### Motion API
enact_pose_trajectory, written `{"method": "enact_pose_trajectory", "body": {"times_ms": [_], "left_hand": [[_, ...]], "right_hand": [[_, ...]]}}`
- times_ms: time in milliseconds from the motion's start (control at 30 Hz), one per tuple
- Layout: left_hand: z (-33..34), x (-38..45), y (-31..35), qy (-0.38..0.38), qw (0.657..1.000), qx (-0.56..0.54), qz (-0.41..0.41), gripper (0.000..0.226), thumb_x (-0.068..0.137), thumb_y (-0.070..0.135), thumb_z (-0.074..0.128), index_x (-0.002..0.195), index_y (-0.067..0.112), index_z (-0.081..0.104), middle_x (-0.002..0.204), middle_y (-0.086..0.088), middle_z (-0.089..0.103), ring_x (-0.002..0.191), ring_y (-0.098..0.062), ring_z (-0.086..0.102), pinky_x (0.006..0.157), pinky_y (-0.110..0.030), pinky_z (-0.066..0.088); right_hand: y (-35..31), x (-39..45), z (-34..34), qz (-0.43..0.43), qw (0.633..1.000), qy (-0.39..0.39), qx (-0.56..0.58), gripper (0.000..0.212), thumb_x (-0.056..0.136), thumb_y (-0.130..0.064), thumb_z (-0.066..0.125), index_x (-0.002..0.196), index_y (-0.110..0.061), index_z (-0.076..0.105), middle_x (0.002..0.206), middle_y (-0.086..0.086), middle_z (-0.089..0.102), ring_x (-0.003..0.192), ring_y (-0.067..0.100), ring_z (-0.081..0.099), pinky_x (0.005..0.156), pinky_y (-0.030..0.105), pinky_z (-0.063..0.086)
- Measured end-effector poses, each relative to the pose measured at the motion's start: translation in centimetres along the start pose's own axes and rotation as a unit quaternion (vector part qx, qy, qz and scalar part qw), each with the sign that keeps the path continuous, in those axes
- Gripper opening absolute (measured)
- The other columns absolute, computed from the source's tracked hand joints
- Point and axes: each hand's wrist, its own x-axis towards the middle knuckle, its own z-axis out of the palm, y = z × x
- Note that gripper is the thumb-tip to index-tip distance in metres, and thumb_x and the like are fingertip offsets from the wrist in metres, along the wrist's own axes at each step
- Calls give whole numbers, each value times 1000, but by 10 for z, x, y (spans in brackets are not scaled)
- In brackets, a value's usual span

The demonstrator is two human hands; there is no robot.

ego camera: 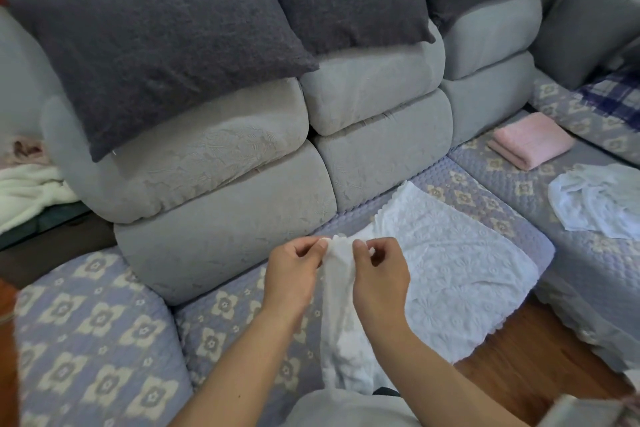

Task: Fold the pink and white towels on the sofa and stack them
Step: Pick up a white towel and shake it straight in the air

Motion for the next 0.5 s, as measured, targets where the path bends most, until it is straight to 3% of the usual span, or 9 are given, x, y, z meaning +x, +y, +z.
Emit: {"method": "enact_pose_trajectory", "body": {"times_ms": [100,300,500], "left_hand": [[4,-5,6,-20,999,30,24,13,94,27,66,95,25,80,94,9,78,95,-9,73,95,-41,56],[9,-11,7,-32,998,33,32,16,94,22,66,91,26,80,91,6,78,90,-13,74,93,-42,56],[7,-14,8,-30,997,49,51,18,94,18,65,88,26,80,84,6,78,83,-10,73,81,-30,55]], "right_hand": [[-1,-1,1,6,999,-30,-19,14,94,-26,65,82,-21,61,73,-3,62,62,2,55,61,14,44],[1,-5,5,26,997,-76,13,11,95,-21,66,85,-21,69,76,-3,73,73,15,72,79,38,59],[-1,-9,2,50,993,-93,52,9,94,-16,65,99,-23,68,82,0,73,78,13,74,82,37,60]]}}
